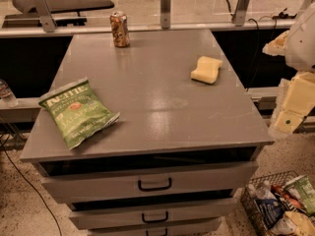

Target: Move sponge near orange can

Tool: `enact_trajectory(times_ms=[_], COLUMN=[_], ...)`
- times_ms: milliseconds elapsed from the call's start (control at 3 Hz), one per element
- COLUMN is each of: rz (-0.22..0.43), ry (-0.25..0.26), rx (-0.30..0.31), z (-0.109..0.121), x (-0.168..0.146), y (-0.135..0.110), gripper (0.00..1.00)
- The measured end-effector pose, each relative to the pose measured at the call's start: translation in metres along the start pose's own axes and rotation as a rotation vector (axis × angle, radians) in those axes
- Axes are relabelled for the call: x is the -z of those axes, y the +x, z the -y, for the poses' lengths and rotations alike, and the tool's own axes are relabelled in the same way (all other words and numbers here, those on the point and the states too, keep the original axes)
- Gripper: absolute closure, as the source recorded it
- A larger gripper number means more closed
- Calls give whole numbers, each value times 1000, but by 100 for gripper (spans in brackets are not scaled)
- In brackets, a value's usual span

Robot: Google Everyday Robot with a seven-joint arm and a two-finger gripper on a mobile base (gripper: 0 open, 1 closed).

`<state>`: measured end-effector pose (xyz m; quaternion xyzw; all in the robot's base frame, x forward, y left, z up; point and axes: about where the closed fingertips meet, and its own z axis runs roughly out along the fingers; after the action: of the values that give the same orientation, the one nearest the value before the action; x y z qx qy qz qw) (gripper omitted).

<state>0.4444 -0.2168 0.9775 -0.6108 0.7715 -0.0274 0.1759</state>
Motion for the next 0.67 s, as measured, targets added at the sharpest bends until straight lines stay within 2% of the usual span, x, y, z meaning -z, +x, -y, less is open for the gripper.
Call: enact_trajectory(times_ms=[667], rz=[18], ry=[-5], rx=[0], z=[5], x=[-4], y=[-1], gripper=[0])
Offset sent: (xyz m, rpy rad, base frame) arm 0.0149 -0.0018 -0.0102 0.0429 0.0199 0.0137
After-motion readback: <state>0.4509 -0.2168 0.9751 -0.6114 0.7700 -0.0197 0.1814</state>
